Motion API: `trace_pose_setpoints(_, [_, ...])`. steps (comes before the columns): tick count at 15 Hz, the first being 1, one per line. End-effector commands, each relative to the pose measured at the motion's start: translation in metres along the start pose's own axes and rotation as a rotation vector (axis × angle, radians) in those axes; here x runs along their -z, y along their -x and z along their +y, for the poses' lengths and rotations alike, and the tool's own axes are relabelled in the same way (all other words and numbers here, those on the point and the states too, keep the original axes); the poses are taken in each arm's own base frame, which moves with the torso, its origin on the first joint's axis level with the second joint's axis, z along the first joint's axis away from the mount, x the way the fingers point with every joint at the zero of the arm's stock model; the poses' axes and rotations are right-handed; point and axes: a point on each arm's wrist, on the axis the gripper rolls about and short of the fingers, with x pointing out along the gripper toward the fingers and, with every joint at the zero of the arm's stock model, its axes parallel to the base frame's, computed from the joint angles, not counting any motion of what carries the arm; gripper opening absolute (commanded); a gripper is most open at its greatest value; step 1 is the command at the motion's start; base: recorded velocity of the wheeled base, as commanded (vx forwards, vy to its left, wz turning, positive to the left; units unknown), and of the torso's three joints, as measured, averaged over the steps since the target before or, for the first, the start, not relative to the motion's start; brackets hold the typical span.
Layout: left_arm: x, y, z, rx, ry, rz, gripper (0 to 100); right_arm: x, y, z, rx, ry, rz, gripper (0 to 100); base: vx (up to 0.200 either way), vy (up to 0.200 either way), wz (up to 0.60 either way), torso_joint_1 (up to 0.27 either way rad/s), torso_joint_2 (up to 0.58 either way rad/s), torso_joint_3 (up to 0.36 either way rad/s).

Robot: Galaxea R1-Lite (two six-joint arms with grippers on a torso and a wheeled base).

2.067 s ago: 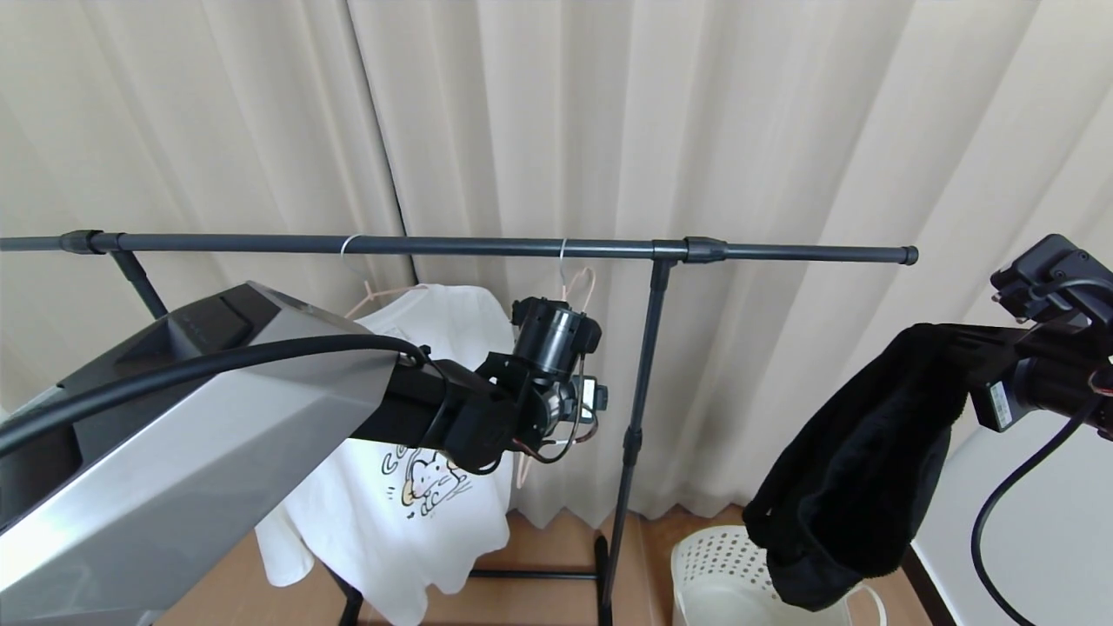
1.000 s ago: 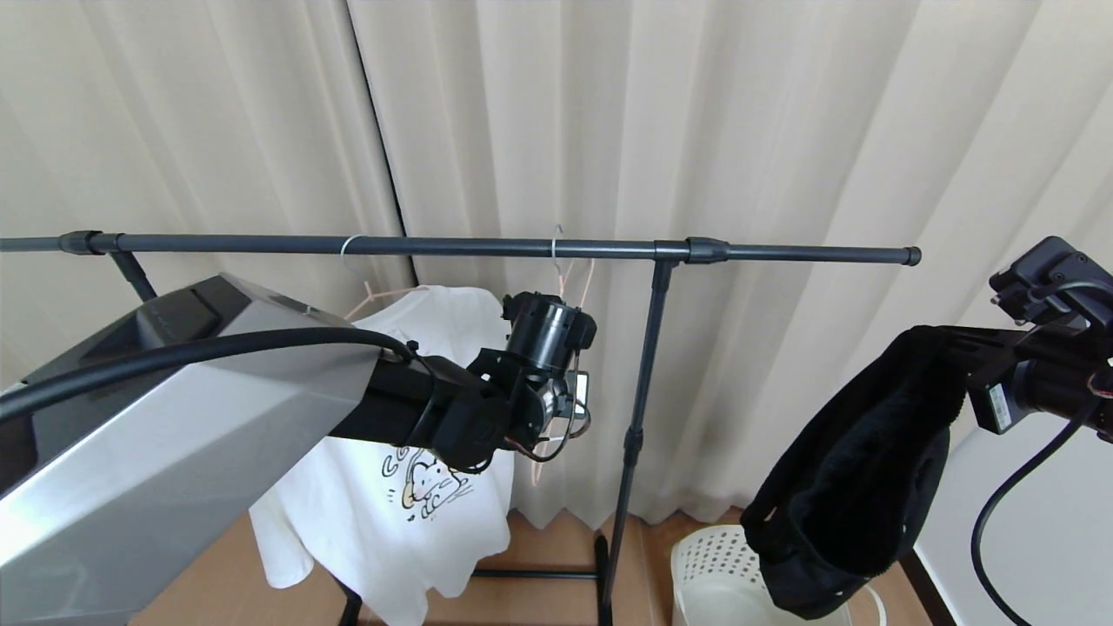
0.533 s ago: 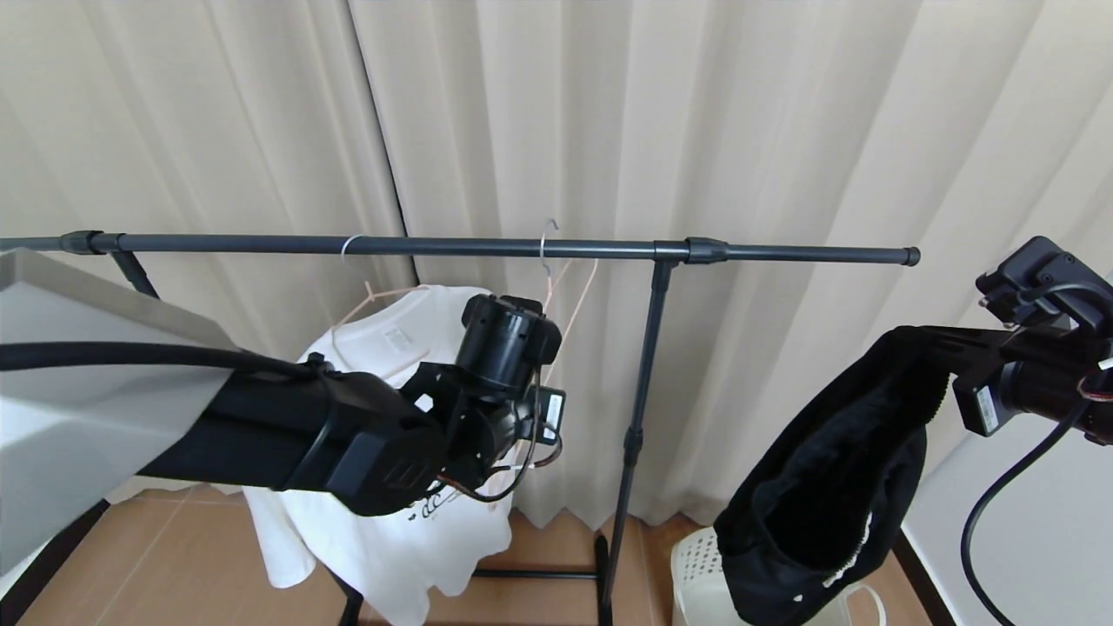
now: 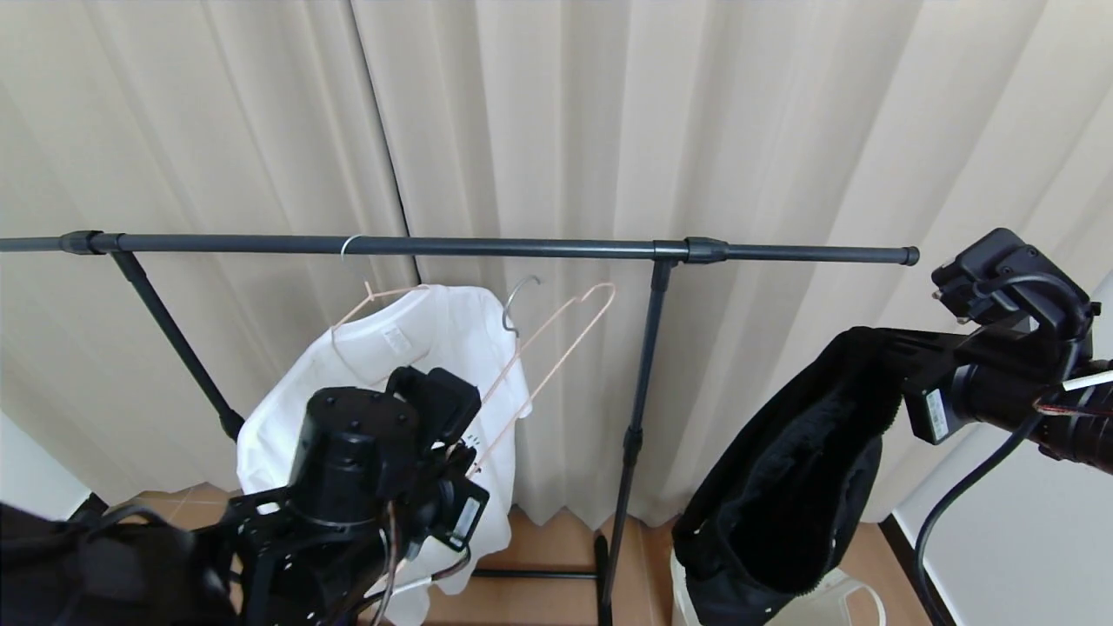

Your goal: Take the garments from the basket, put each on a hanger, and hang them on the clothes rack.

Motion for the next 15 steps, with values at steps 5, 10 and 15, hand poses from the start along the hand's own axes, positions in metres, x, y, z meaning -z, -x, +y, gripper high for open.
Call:
trace_pose_setpoints(5, [0.035,0.067,0.017,0.155,-0.022,-0.068,0,-0.007,-0.004,0.027,0.105,0.023,0.048,0,0.0,0.0,0.0,0.0,0.0,0.0])
trace_pose_setpoints(10, [0.048,0.087,0.009,0.4,-0.058,-0.112,0,-0.009,-0.014,0.033,0.168,0.017,0.04,0,0.0,0.0,0.0,0.0,0.0,0.0])
trace_pose_setpoints(15, [0.04,0.079,-0.012,0.483,-0.101,-0.104,0,-0.011,-0.013,0.038,0.15,0.006,0.025,0,0.0,0.0,0.0,0.0,0.0,0.0])
